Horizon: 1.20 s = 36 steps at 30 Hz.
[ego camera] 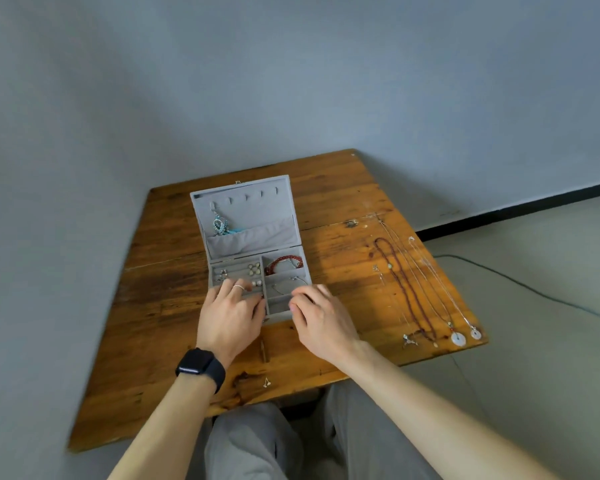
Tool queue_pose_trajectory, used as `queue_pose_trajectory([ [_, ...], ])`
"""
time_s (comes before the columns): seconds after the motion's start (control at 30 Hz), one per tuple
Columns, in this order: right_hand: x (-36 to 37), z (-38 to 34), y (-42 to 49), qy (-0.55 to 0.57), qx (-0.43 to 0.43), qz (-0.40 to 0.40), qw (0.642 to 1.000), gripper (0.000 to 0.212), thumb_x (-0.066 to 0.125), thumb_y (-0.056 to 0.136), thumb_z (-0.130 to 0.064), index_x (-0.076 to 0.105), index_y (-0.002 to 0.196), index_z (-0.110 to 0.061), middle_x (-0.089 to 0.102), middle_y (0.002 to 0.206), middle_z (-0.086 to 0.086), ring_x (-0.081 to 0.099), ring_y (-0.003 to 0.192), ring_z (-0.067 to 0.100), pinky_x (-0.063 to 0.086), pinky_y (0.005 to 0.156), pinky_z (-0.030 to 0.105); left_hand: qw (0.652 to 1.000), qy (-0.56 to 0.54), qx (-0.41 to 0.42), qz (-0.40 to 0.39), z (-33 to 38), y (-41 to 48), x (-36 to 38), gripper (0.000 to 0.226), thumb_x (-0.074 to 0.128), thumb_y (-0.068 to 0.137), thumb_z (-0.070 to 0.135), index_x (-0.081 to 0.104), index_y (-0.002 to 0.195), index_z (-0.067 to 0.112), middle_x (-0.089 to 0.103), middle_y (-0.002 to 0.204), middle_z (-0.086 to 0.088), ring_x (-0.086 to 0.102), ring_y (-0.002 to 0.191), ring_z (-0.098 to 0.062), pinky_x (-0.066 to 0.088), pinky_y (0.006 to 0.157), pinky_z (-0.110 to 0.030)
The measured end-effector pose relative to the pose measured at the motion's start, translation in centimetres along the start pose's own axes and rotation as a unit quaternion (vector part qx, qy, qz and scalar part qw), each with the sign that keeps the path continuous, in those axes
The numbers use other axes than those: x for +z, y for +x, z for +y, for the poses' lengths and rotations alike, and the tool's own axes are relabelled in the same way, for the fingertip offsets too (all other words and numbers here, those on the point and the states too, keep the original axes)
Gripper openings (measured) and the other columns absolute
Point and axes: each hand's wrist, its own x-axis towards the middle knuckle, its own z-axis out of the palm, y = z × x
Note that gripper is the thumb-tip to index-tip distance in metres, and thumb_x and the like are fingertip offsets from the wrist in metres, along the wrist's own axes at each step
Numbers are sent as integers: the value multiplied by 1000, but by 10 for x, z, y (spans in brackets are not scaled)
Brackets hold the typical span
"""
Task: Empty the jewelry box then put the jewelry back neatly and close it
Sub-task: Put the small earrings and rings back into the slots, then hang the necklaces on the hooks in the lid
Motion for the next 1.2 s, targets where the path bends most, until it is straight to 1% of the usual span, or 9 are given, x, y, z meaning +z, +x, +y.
queue_pose_trajectory([
  [0.17,-4,-3,-2,-12,7,-19,1000,25,47,100,-23,69,106,-13,64,118,0,57,106,16,55,78,31,997,0,-66,-35,12,-5,-2,17,61,93,23,76,96,15,70,100,-8,62,98,-30,50,79,-43],
  [0.3,-15,-9,3,8,36,-68,997,30,46,101,-37,61,120,-20,60,125,-3,54,114,15,53,85,30,991,-30,-117,-62,15,-7,-3,24,55,96,28,71,111,19,69,110,-5,60,108,-28,48,88,-44],
  [0.4,-31,-13,-3,73,69,-59,993,30,49,99,-42,58,122,-25,61,125,-6,56,111,11,52,84,24,986,-54,-133,-90,14,-7,-7,30,51,98,29,65,124,22,66,120,-3,55,117,-25,44,94,-42],
  [0.53,-57,-2,-37,112,89,40,989,27,52,95,-44,63,112,-26,65,111,-12,59,101,3,52,83,18,983,-92,-127,-94,14,-5,-20,29,49,100,27,66,122,23,65,121,-2,53,117,-24,43,94,-40],
  [0.7,-84,35,-99,24,178,130,975,17,70,87,-29,68,103,-23,67,95,-10,59,90,9,42,75,15,977,-167,-108,-81,44,6,-34,26,55,97,29,67,119,30,63,124,3,51,118,-20,45,96,-39],
  [0.9,-88,62,-138,-79,213,138,964,22,74,84,-23,75,105,-18,59,91,-4,52,83,14,45,59,24,964,-238,-46,-109,120,37,-33,27,56,95,39,65,120,32,63,121,3,53,112,-18,49,91,-39],
  [1.0,-78,64,-142,-91,217,118,965,26,66,88,-28,75,109,-16,59,99,-3,54,86,19,51,62,30,957,-233,-41,-168,151,54,-20,36,55,94,43,59,128,32,59,129,0,50,120,-21,50,94,-43],
  [1.1,-72,62,-145,-72,224,126,964,34,53,92,-37,74,111,-17,59,103,-5,51,91,20,53,74,36,951,-213,-46,-221,170,74,-5,45,55,94,43,52,137,30,54,135,-3,46,127,-23,48,97,-45],
  [1.2,-72,63,-150,-65,215,127,966,34,52,94,-38,72,113,-19,60,106,-5,50,95,17,52,72,29,951,-183,-45,-244,181,92,8,50,55,94,44,48,141,30,51,139,-5,44,129,-26,46,100,-46],
])
